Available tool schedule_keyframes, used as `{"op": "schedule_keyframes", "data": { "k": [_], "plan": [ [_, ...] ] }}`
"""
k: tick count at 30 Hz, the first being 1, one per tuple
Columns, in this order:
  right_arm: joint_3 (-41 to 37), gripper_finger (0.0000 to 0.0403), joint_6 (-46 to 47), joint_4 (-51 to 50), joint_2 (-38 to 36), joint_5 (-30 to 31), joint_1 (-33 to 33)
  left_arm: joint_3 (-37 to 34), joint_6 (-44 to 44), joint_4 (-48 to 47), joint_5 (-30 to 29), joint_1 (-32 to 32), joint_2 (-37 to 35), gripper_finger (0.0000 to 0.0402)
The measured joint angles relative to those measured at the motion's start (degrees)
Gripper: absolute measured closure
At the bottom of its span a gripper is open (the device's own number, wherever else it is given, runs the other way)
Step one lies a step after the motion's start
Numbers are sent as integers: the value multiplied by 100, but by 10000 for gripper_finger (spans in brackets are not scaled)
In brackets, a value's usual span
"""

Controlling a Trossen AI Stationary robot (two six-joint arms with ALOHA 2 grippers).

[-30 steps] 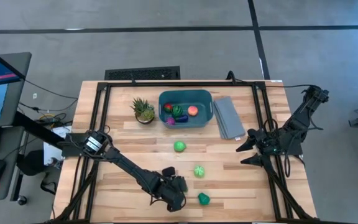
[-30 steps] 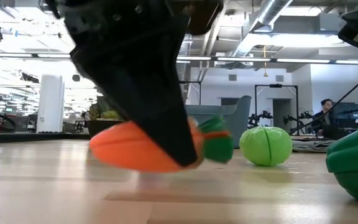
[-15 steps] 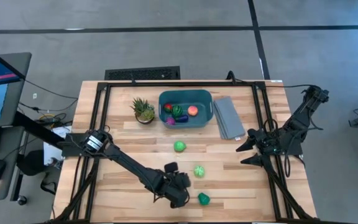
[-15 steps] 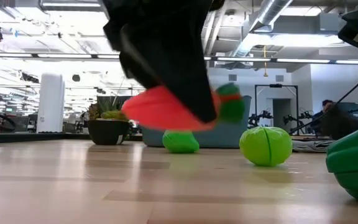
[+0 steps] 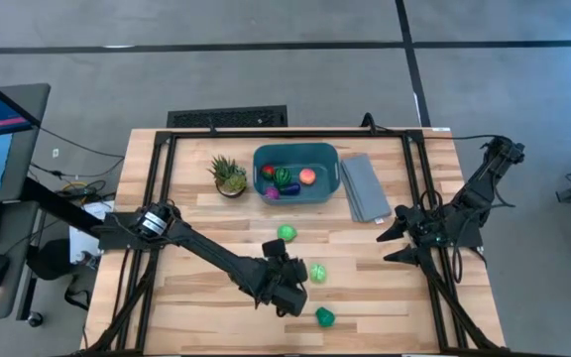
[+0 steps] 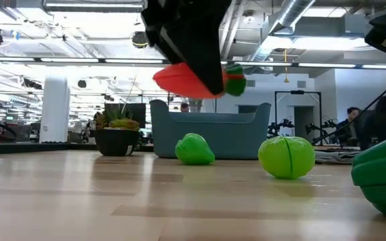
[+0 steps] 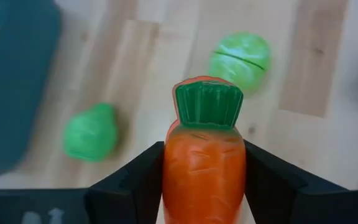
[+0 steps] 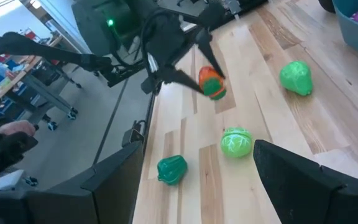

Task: Pick and placing Produce into tupperware
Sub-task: Put the carrot into the blue bin

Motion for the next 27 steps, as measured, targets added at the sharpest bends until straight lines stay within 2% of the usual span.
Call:
{"op": "schedule_keyframes", "data": {
  "k": [5,13,27],
  "plan": [
    [0,74,0,0,0,-1,0,267,94,-701,-321,130,0,235],
    [0,74,2,1,0,-1,0,613,241,-1557,-854,362,-7,222],
    [0,74,160,2,0,5,120,1044,1331,-1737,-1083,1141,-9,225]
  ]
}}
